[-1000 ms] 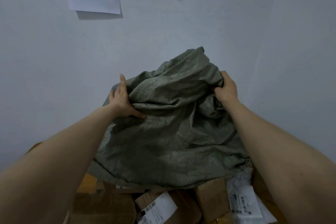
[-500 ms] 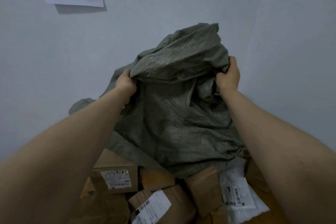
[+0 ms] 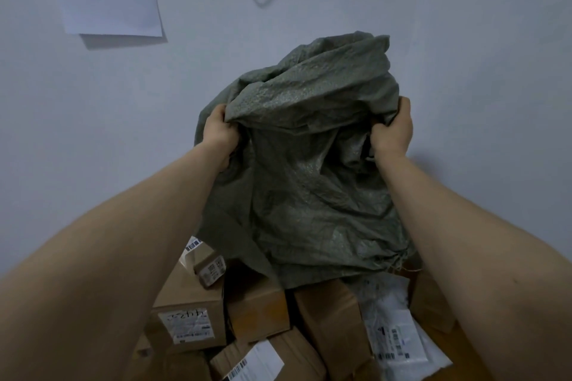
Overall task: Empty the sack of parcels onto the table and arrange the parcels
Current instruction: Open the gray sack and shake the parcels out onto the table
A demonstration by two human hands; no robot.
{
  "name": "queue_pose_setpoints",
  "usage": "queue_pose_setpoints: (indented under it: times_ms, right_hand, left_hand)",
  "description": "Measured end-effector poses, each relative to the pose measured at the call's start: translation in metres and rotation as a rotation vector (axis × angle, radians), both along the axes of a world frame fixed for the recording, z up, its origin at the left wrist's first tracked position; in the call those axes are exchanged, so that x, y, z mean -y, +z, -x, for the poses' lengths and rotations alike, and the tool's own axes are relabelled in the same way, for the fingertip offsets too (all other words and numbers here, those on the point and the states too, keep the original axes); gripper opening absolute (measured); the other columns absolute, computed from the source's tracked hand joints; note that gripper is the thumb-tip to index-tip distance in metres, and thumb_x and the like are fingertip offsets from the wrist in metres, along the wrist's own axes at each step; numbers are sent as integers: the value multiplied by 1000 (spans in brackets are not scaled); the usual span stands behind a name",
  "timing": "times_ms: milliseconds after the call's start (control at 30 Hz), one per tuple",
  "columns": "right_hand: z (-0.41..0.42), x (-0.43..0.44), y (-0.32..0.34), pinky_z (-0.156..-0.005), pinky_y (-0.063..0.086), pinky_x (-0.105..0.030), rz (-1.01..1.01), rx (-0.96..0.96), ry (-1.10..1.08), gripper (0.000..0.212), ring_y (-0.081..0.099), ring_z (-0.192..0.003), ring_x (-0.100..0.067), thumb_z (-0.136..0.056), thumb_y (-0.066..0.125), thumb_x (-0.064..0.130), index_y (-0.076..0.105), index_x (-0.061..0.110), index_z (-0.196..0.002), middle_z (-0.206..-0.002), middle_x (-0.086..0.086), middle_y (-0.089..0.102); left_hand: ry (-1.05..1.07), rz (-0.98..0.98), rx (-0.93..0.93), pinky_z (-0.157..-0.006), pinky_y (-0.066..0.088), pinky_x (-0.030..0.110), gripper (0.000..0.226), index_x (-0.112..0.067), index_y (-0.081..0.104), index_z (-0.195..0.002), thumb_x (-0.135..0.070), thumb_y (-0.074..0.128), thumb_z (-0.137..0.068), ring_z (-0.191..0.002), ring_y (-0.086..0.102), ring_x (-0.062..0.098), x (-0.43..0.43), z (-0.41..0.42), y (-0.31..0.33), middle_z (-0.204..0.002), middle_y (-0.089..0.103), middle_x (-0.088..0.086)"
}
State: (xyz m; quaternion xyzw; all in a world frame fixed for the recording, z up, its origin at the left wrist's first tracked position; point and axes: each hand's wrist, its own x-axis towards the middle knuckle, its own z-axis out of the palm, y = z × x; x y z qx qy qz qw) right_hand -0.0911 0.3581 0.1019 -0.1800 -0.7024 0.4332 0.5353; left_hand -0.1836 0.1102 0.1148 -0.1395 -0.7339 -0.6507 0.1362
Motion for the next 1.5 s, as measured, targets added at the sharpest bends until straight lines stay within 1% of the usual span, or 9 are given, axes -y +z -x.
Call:
queue_pose_setpoints:
  times_ms: [267, 667, 900, 1033, 1100, 1200, 1267, 1367, 1500]
  right_hand:
    - [-5, -10, 8, -74, 38, -28, 6, -53, -41, 40, 53, -96, -26, -77, 41, -5, 48, 8, -114, -107, -16, 58]
    - [-16, -20, 35, -75, 42, -30, -17, -147, -69, 38, 54, -97, -27, -78, 43, -4, 49, 9, -113, -106, -15, 59]
    - [-24, -16, 72, -82, 44, -29, -106, -329, -88, 31, 55, -99, -25, -80, 50, 5, 52, 6, -112, -106, -11, 60]
    - [-27, -20, 66, -91, 45, -34, -185, -229, -115, 39, 54, -109, -23, -83, 60, 18, 49, 10, -119, -117, -8, 59]
    - [-26, -27, 54, -88, 46, -37, -208, 40, -101, 38, 57, -107, -29, -81, 62, 17, 50, 13, -117, -116, -13, 61]
    - [-25, -25, 31, -78, 45, -37, -186, 244, -59, 34, 58, -101, -33, -81, 61, 10, 50, 13, -113, -109, -17, 62]
    - [-25, -17, 22, -76, 44, -35, -145, 252, -43, 35, 58, -100, -33, -81, 63, 12, 49, 13, -113, -107, -16, 63]
    - [-25, -8, 20, -78, 44, -35, -130, 264, -17, 38, 58, -98, -32, -80, 65, 13, 49, 11, -114, -106, -14, 63]
    - [-28, 0, 28, -71, 41, -26, -143, 196, 115, 41, 55, -91, -22, -76, 69, 7, 49, 14, -110, -98, -3, 58]
  left_hand:
    - [-38, -32, -15, -91, 51, 40, 28, -17, 51, -125, -14, 47, -97, -103, 57, 26, -11, -9, 11, -117, 59, 9]
    - [-78, -160, -90, -63, 47, 21, 26, -16, 53, -123, -12, 45, -99, -78, 54, 9, -27, -24, 48, -104, 58, 2]
    - [-62, -265, -176, -66, 48, 17, 27, -14, 54, -124, -14, 49, -98, -83, 57, 12, -28, -43, 67, -100, 58, -2]
    - [-136, 116, -71, -90, 47, 29, 76, -11, 43, -138, -18, 81, -73, -112, 54, 20, -15, -31, 47, -123, 56, 2]
    - [-194, 444, 169, -107, 39, 41, 128, -15, 11, -152, -28, 92, -53, -135, 36, 28, -5, -25, 34, -149, 34, 6]
    - [-204, 525, 248, -110, 32, 54, 177, -29, -22, -147, -55, 91, -13, -144, 16, 32, -4, -28, 29, -158, 7, 5]
    - [-226, 404, 66, -113, 30, 50, 178, -29, -23, -147, -61, 86, -10, -144, 18, 29, -13, -34, 34, -158, 11, 3]
    - [-376, 173, 49, -112, 31, 42, 157, -30, -25, -146, -46, 89, -39, -141, 28, 25, -29, -43, 45, -156, 19, 4]
    - [-351, 365, -9, -113, 31, 42, 153, -27, -17, -149, -44, 93, -43, -140, 30, 21, -41, -42, 43, -154, 27, 0]
